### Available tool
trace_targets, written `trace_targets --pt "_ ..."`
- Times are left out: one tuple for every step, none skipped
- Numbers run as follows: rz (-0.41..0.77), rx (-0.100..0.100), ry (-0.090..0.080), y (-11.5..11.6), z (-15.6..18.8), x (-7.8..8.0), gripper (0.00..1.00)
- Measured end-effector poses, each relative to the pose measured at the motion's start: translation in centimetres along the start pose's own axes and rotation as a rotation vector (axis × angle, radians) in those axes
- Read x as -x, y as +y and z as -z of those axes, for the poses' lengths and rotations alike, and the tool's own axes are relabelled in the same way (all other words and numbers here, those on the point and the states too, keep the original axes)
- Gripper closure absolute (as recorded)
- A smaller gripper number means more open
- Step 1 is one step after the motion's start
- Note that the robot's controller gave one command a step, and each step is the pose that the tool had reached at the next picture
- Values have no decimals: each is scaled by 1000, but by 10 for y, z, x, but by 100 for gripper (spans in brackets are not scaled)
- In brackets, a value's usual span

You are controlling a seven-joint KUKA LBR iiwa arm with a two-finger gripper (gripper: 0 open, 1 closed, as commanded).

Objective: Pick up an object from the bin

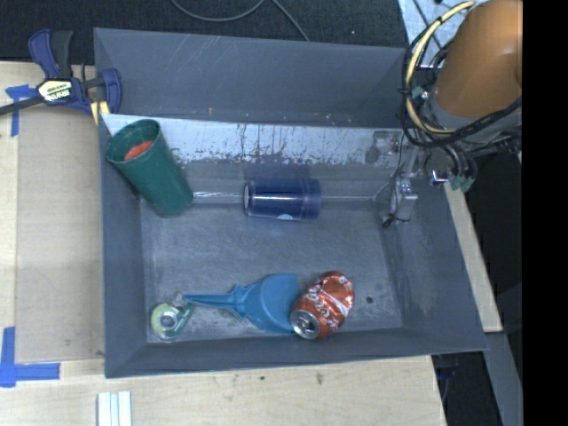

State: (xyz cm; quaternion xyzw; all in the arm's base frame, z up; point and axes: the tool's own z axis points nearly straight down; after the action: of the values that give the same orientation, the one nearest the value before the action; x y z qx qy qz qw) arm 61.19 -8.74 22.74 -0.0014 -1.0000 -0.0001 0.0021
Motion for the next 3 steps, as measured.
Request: trace_targets --pt "2 -1 -9 0 5 1 0" --pt "149 -1 -9 17 -42 -18 0" --pt "310 0 -6 65 -69 -69 0"
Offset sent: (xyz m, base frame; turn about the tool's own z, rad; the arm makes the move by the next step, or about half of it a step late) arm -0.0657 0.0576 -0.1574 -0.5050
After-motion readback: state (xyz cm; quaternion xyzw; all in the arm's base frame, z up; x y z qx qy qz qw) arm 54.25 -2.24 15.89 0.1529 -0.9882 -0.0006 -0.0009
